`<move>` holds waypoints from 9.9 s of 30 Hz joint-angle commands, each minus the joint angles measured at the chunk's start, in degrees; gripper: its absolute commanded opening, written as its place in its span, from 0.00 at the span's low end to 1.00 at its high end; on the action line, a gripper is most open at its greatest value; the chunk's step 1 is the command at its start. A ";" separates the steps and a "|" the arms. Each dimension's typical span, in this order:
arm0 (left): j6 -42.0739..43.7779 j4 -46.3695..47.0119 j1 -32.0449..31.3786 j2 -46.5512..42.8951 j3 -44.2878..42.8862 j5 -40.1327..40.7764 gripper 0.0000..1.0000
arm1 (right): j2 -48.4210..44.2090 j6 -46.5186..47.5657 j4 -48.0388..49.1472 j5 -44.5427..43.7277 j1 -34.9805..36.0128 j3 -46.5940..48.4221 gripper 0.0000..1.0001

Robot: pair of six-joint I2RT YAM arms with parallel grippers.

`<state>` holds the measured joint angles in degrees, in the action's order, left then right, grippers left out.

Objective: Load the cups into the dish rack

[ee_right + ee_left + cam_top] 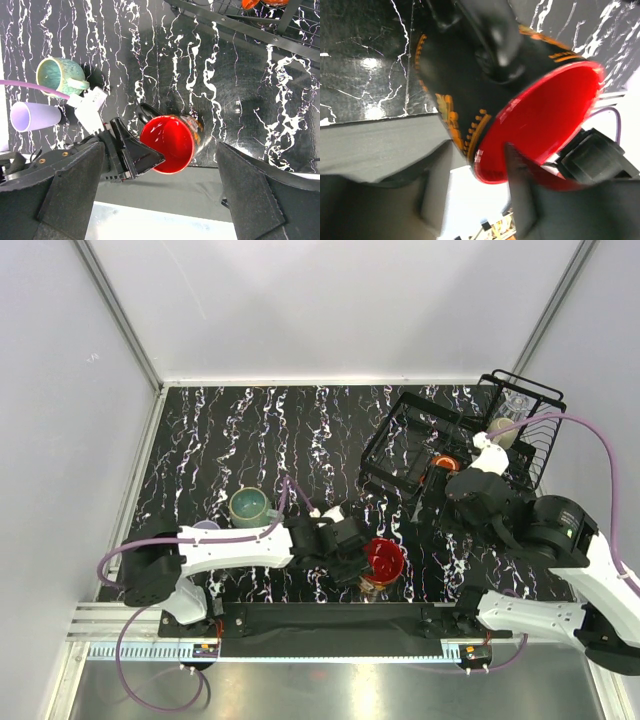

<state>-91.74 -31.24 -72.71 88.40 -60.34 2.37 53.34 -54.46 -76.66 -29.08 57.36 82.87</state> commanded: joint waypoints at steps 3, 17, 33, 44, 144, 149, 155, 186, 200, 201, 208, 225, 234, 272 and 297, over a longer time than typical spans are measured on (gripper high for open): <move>0.33 0.93 -0.15 3.00 -3.12 0.97 0.30 | 0.97 -0.13 -7.54 -0.80 -0.32 -1.04 1.00; 12.45 -10.58 -0.15 1.34 -5.23 11.15 0.00 | 4.58 1.46 -0.69 3.85 -0.32 -2.71 1.00; 35.49 -10.15 -1.12 -10.00 -2.60 23.82 0.00 | 6.60 1.46 4.59 8.16 -0.32 -3.68 0.99; 45.43 -11.82 -1.82 -4.03 -3.47 21.28 0.14 | 6.51 1.63 6.61 9.22 -0.32 -5.96 1.00; 116.03 20.08 -1.56 -70.55 12.96 18.54 0.60 | 25.48 -14.57 25.90 53.81 -7.00 12.79 0.00; 105.65 21.14 -1.56 -79.69 13.84 30.63 0.69 | 32.16 1.44 13.66 30.74 -8.76 23.11 0.00; 87.55 11.05 -1.56 -80.93 8.85 45.23 0.65 | 39.73 11.38 14.25 -1.79 -9.55 26.29 0.00; 69.07 -5.23 -1.74 -80.57 12.79 36.74 0.70 | 68.82 -19.56 26.03 -39.48 -30.02 21.63 0.00; 63.28 -9.44 -1.65 -81.02 13.40 39.11 0.73 | 74.10 -15.07 32.54 -36.49 -33.37 20.93 0.14; 62.57 -9.88 -1.65 -81.02 13.32 39.55 0.74 | 74.19 -14.63 32.63 -36.40 -33.37 20.93 0.18; 59.40 -10.85 -1.65 -81.37 14.11 40.87 0.75 | 73.93 -13.48 30.18 -32.71 -32.93 20.40 0.52; 47.54 -23.49 -1.65 -68.38 8.75 42.10 0.70 | 66.29 -6.81 21.12 -23.40 -26.08 23.30 1.00; 52.54 -22.72 -0.86 -53.34 2.16 37.36 0.93 | 57.93 6.72 15.76 -11.11 -17.20 23.04 1.00; 64.06 -14.37 56.89 -12.29 0.04 15.91 0.90 | 14.95 4.71 23.14 15.11 -1.99 -10.62 1.00; 63.71 -8.31 56.89 -1.92 2.77 8.53 0.18 | 11.26 3.57 22.70 15.37 -1.99 -10.45 1.00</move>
<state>-28.10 -43.00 -16.05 86.04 -56.53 13.98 66.43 -50.78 -54.72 -13.85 54.81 71.22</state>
